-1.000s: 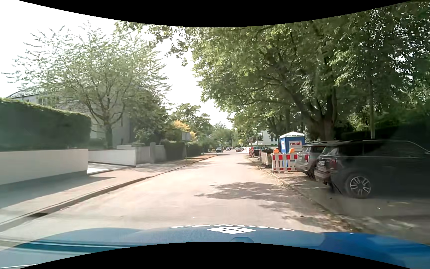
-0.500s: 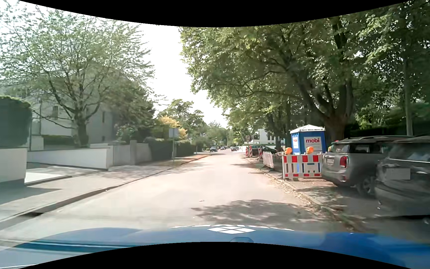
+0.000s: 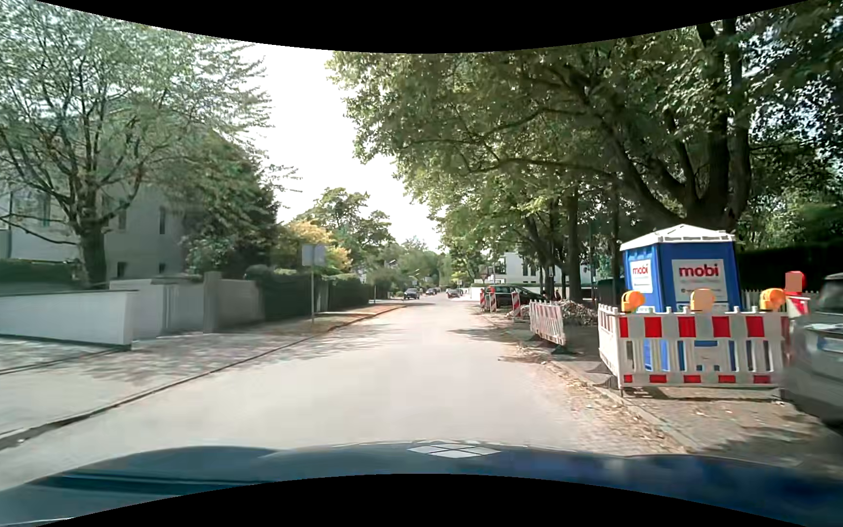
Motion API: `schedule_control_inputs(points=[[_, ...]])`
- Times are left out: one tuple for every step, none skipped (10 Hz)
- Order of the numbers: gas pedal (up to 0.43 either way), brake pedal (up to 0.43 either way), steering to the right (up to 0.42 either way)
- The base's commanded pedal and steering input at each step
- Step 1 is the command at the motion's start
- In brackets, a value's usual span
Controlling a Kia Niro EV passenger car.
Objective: Follow the waypoints while adhering to traffic rules and regulations
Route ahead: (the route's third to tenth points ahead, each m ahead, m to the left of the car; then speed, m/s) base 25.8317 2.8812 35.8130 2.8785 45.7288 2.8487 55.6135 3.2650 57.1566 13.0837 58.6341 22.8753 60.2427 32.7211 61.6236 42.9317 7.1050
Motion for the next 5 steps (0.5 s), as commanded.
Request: schedule_control_inputs(points=[[0.138, 0.000, 0.002], [0.150, 0.000, 0.003], [0.150, 0.000, 0.003], [0.150, 0.000, 0.003], [0.150, 0.000, 0.003]])
